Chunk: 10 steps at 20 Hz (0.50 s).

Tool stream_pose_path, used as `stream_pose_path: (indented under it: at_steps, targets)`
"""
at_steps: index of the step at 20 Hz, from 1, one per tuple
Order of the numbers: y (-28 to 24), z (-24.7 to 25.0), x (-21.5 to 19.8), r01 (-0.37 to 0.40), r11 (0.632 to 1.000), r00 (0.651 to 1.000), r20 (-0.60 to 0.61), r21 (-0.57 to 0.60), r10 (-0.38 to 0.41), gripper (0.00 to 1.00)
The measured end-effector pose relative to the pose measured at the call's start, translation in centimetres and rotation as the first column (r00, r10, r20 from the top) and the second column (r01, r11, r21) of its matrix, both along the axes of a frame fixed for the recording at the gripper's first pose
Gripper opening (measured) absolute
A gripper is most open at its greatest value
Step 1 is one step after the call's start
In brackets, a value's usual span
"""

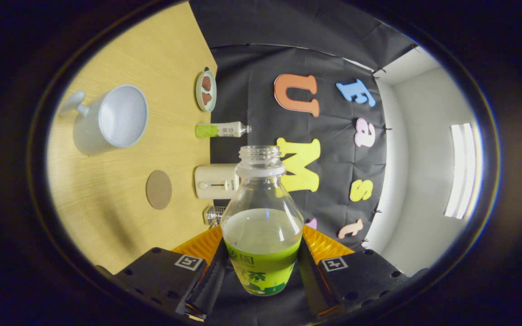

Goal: Take the bottle from table, then pour the juice into the cup, finally place the bottle on the coaster

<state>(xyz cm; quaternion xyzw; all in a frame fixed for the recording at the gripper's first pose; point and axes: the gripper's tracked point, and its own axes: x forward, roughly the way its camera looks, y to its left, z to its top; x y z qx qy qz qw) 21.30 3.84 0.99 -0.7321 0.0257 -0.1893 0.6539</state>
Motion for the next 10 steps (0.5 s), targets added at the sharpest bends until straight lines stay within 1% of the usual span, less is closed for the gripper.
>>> stream_pose_path:
  at_steps: [4, 10]
  targets:
    - [0.7, -0.2, 0.3, -0.016, 0.997, 1.000, -0.008, -0.070, 0.015, 0.81]
    - [1.7, -0.6, 0.3, -0.019, 0.985, 1.000, -0.022, -0.169, 0.016, 0.80]
